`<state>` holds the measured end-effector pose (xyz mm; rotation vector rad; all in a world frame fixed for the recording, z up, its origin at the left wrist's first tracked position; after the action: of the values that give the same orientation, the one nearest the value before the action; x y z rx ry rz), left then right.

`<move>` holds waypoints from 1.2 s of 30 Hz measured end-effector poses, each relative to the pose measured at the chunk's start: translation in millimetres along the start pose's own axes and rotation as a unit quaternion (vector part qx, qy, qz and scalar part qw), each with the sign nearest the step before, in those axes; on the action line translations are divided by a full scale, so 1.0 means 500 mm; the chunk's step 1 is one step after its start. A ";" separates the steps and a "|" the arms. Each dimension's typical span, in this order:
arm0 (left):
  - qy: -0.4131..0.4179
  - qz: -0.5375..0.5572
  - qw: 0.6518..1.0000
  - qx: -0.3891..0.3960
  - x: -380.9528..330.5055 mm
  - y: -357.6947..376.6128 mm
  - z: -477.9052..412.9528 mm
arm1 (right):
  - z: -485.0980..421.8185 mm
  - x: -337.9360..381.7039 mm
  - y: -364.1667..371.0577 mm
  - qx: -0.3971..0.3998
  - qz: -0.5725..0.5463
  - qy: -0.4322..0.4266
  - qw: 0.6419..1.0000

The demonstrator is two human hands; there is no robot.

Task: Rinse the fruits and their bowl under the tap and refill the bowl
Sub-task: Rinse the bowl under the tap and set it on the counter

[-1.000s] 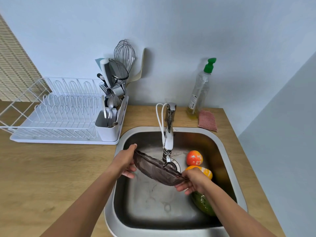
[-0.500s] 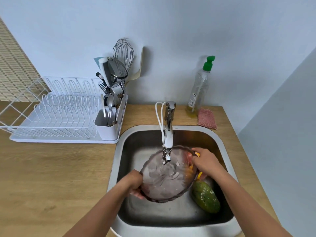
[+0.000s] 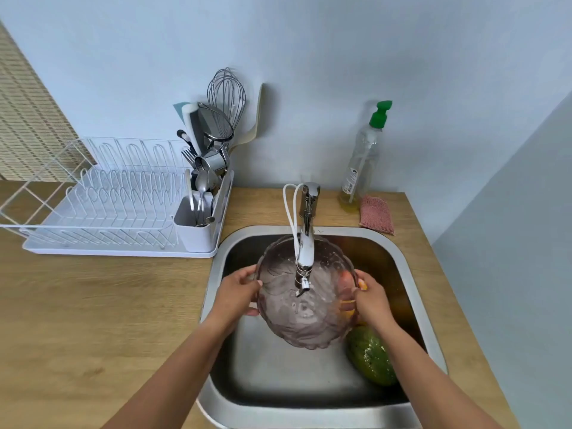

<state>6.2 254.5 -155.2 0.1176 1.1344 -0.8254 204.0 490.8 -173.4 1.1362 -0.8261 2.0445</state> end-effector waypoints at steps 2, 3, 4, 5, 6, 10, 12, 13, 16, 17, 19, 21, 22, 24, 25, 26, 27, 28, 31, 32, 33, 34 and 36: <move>0.012 -0.035 0.999 -0.034 -0.013 -0.033 0.002 | -0.005 -0.016 0.027 0.004 0.021 0.003 1.000; 0.014 -0.057 0.997 -0.045 -0.015 -0.047 0.002 | -0.005 -0.024 0.036 0.003 0.033 0.008 0.999; 0.012 -0.077 0.996 -0.052 -0.016 -0.057 0.004 | -0.002 -0.029 0.046 0.010 0.038 0.019 0.999; 0.006 -0.098 0.994 -0.055 -0.012 -0.066 0.005 | 0.001 -0.036 0.055 0.025 0.036 0.039 0.998; -0.003 -0.118 0.992 -0.052 -0.006 -0.071 0.005 | 0.007 -0.041 0.060 0.038 0.038 0.056 0.997; -0.058 -0.192 0.980 0.005 0.049 -0.045 -0.002 | 0.020 -0.005 0.032 0.049 0.150 0.027 0.987; -0.093 -0.177 0.979 0.033 0.079 -0.014 -0.001 | 0.030 0.029 0.004 0.032 0.216 -0.021 0.976; -0.102 -0.162 0.981 0.038 0.086 0.002 0.002 | 0.034 0.038 -0.007 0.029 0.227 -0.036 0.973; -0.104 -0.127 0.985 0.054 0.090 0.046 0.007 | 0.042 0.043 -0.034 0.015 0.214 -0.041 0.976; -0.102 -0.120 0.986 0.051 0.087 0.052 0.007 | 0.038 0.037 -0.040 0.008 0.208 -0.038 0.977; -0.087 -0.115 0.989 0.040 0.076 0.054 0.004 | 0.034 0.023 -0.047 -0.004 0.182 -0.025 0.983; -0.065 -0.117 0.991 0.021 0.058 0.039 0.002 | 0.025 -0.004 -0.042 -0.002 0.140 0.001 0.990; -0.055 -0.121 0.991 0.009 0.048 0.026 0.005 | 0.025 -0.015 -0.034 0.002 0.120 0.012 0.993; -0.037 -0.136 0.990 -0.009 0.032 -0.002 0.009 | 0.025 -0.036 -0.014 0.009 0.094 0.033 0.995; -0.033 -0.147 0.988 -0.014 0.029 -0.016 0.009 | 0.028 -0.045 -0.001 0.014 0.086 0.043 0.995; -0.031 -0.162 0.986 -0.018 0.028 -0.028 0.010 | 0.033 -0.050 0.012 0.019 0.080 0.054 0.995; -0.030 -0.180 0.983 -0.017 0.027 -0.036 0.010 | 0.037 -0.054 0.021 0.022 0.078 0.065 0.995; -0.033 -0.198 0.980 -0.014 0.030 -0.041 0.011 | 0.042 -0.053 0.029 0.027 0.079 0.071 0.994; -0.061 -0.218 0.974 -0.006 0.050 -0.042 0.013 | 0.050 -0.035 0.031 0.039 0.100 0.056 0.993; -0.073 -0.217 0.973 -0.002 0.062 -0.037 0.011 | 0.053 -0.024 0.023 0.036 0.119 0.043 0.991; -0.086 -0.215 0.973 0.003 0.075 -0.029 0.008 | 0.052 -0.015 0.014 0.029 0.146 0.026 0.989; -0.096 -0.208 0.973 0.007 0.088 -0.020 0.006 | 0.051 -0.006 0.005 0.021 0.173 0.006 0.985; -0.105 -0.198 0.974 0.013 0.108 -0.001 -0.004 | 0.048 0.006 -0.012 0.006 0.211 -0.023 0.977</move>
<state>13.4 226.8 -200.8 -0.1777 0.9579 -1.1778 218.9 476.4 -159.4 1.0853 -1.1599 2.3723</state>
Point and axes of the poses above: each hand's wrist, its own z-axis away from the middle knuckle, its own y-axis out of the palm, x = y × z, the point moved 10 cm from there along -z, towards the middle knuckle, and after that the axes turned 10 degrees about -z, right-handed, at the moved point
